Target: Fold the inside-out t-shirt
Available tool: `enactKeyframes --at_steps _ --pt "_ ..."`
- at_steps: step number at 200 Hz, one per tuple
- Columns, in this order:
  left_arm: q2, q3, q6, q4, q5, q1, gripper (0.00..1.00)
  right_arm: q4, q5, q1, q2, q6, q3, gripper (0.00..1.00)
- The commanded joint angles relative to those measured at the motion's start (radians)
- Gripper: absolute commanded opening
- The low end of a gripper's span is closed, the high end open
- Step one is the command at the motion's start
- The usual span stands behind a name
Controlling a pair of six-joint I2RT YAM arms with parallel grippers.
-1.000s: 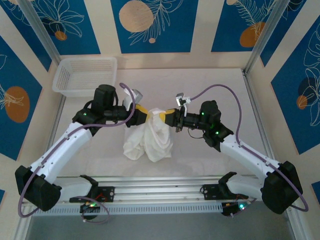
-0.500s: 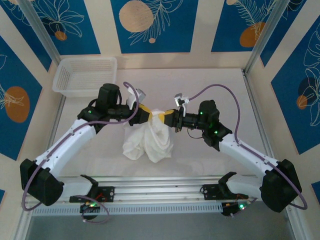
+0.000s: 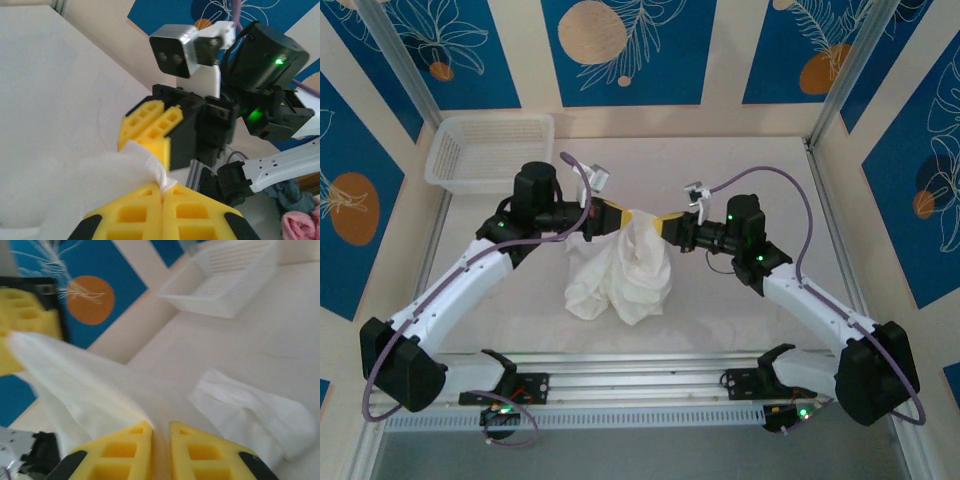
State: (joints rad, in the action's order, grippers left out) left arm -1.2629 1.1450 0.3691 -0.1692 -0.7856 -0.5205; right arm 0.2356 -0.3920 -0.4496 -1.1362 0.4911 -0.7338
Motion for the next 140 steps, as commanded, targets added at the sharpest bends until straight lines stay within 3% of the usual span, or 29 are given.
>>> enactKeyframes --at_steps 1,21,36,49,60,83,112,140 --pt "0.003 0.047 0.086 -0.049 -0.004 -0.009 0.0 -0.17 0.054 -0.028 0.109 -0.059 -0.061 0.29" --pt "-0.004 0.054 0.073 -0.085 0.036 -0.009 0.0 -0.245 0.283 -0.126 0.218 -0.111 -0.066 0.35" --pt "-0.025 0.069 0.088 -0.085 0.018 -0.009 0.0 -0.272 0.523 -0.267 0.259 -0.112 -0.073 0.34" --pt "-0.042 0.085 0.094 -0.091 0.014 -0.009 0.0 -0.317 0.775 -0.397 0.243 -0.006 -0.106 0.31" --pt "-0.049 0.091 0.094 -0.096 0.019 -0.009 0.0 -0.381 0.875 -0.458 0.2 0.105 -0.152 0.3" --pt "-0.055 0.102 0.094 -0.109 0.03 -0.009 0.0 -0.525 0.902 -0.464 0.081 0.264 -0.261 0.26" --pt "-0.066 0.118 0.081 -0.137 0.031 -0.009 0.0 -0.481 0.694 -0.417 -0.009 0.339 -0.289 0.26" --pt "-0.064 0.121 0.075 -0.15 0.042 -0.009 0.0 -0.437 0.63 -0.409 -0.035 0.341 -0.276 0.27"
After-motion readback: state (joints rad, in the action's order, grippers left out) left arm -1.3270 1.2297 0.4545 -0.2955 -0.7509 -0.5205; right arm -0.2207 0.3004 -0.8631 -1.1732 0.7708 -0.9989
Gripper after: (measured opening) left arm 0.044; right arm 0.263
